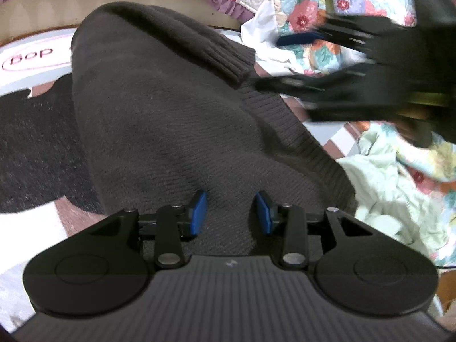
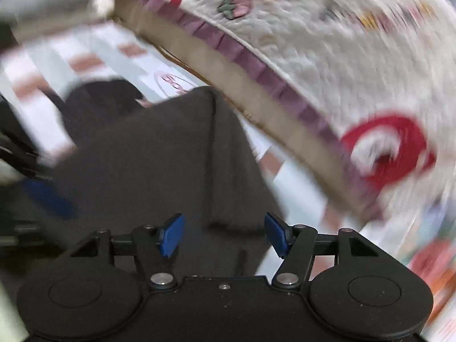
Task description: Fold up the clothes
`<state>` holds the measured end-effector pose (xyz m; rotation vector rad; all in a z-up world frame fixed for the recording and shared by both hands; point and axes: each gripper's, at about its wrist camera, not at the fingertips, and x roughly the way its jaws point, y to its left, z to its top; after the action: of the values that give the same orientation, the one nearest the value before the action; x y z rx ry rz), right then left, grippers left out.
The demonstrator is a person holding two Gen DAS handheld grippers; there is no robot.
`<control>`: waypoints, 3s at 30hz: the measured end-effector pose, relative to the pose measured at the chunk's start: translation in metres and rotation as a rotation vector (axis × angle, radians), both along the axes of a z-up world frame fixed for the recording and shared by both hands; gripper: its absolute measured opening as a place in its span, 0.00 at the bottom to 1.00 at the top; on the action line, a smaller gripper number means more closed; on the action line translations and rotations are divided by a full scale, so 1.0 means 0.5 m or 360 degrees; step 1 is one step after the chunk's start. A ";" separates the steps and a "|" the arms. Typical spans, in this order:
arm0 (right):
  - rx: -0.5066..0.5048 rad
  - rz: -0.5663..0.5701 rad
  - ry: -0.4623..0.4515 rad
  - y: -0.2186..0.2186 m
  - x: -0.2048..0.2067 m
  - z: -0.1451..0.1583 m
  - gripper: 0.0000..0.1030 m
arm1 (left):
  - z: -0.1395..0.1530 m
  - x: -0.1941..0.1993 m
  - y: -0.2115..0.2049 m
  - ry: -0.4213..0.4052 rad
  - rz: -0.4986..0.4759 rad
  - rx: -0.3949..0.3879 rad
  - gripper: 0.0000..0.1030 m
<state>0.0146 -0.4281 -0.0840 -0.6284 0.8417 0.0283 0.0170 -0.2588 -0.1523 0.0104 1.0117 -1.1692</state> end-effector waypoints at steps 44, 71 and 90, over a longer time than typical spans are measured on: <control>0.1022 -0.0936 -0.0074 -0.291 0.030 -0.128 0.39 | 0.022 0.100 0.065 0.0154 0.0069 -0.0188 0.48; 0.1961 -0.1013 0.0224 -0.339 -0.070 -0.206 0.79 | -0.087 0.199 0.104 0.0529 0.0600 -0.0202 0.51; 0.1802 -0.0379 -0.0246 -0.204 -0.004 0.016 0.42 | 0.112 0.184 0.131 -0.0170 0.0676 -0.0315 0.25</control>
<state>0.0124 -0.5302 -0.0762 0.5280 0.6152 0.2204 0.1091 -0.1932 -0.0961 -0.2836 0.7535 -0.8631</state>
